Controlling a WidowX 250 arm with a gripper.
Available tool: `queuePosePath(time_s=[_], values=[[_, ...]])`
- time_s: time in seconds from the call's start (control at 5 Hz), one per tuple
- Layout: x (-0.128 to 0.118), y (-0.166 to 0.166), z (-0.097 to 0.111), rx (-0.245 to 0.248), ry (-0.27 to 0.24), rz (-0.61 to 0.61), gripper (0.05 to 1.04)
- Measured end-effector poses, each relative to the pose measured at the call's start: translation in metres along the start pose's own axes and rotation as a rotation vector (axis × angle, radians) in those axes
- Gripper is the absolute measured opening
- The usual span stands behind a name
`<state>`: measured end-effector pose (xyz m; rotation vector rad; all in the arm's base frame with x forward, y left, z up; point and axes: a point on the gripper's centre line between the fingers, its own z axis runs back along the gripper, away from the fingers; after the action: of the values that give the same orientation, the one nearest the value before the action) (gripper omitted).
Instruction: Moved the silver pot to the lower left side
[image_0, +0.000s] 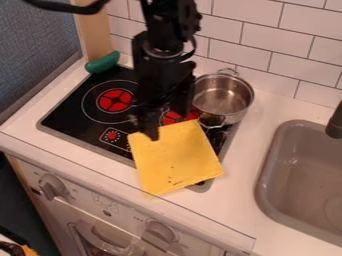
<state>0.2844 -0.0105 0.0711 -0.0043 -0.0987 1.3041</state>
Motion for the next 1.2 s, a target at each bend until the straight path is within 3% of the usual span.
queuePosePath(time_s=[0.2, 0.6, 1.0, 1.2], values=[[0.004, -0.022, -0.009, -0.071, 0.053, -0.031, 1.001], [0.014, -0.051, -0.022, -0.201, 0.108, -0.127, 1.001], [0.017, -0.078, -0.040, -0.231, 0.071, -0.304, 1.001], [0.018, -0.089, -0.053, -0.217, 0.067, -0.338, 0.934]])
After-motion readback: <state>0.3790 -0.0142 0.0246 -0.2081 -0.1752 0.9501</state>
